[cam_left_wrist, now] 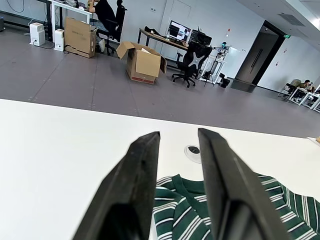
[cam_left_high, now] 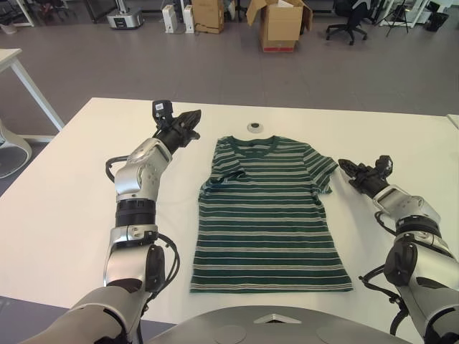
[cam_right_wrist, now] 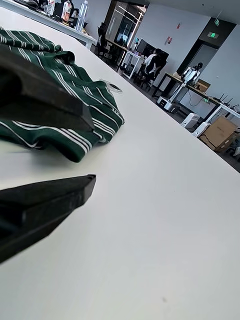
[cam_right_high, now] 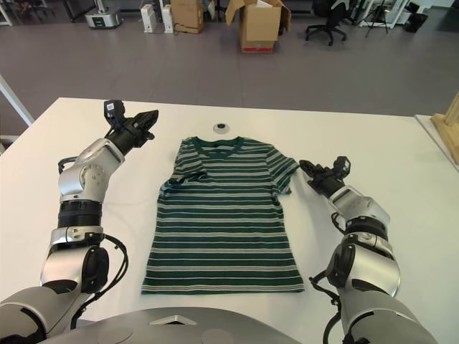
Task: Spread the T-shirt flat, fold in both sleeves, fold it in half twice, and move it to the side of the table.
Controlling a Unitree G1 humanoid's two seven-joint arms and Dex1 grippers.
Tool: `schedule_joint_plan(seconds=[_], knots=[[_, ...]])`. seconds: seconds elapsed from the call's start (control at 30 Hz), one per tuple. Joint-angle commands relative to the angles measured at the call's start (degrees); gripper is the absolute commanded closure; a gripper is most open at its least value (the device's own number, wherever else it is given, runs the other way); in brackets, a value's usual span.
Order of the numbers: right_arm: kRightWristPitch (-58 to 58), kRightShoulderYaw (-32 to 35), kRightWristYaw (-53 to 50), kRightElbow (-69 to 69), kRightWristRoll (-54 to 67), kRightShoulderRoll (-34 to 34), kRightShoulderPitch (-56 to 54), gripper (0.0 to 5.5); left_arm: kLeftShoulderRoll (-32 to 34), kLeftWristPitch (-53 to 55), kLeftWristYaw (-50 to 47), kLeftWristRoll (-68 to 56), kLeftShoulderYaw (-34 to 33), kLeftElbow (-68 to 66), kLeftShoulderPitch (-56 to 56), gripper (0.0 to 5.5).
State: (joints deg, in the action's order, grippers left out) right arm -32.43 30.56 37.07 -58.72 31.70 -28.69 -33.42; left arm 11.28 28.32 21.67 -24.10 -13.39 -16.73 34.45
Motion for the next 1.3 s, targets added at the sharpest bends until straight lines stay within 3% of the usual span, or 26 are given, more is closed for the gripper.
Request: schedule_joint_plan(seconds=[0.03,0.23,0.4,0.7,1.07,1.3], knots=[[-1.30,-0.82,2.03,-1.73,-0.38,0.11,0.01,3.45,-0.23,-0.14,-0.61,0.15,0.24,-0.23,-0.68,4.11],[2.63,-0.48,-0.33,-5.21,-1.05,2.30,-1.56,3.45,-0.22,-0.19,-0.64,0.15,0.26,-0.51,-0.46,4.11],[3.88,-1.23,-1.17,-6.92,-1.45,4.96,-2.24,4.27,-0.51,-0.05,-0.66,0.14,0.56,-0.17,-0.78,4.11],[6.72,-3.19,-3.33,-8.65,-4.02,2.59,-1.63,5.48,-0.77,-0.32,-1.32,0.12,0.31,0.46,-1.48,4.11],[2.58,-1.32,0.48,1.18,0.36,2.39,-2.25,5.48,-1.02,-0.44,-1.85,-0.09,0.21,1.31,-2.06,4.11],[-6.00,-6.74,-4.02,21.21,1.79,11.03,1.13,5.48,-1.09,0.16,-1.95,-0.23,0.60,2.66,-3.06,4.11]])
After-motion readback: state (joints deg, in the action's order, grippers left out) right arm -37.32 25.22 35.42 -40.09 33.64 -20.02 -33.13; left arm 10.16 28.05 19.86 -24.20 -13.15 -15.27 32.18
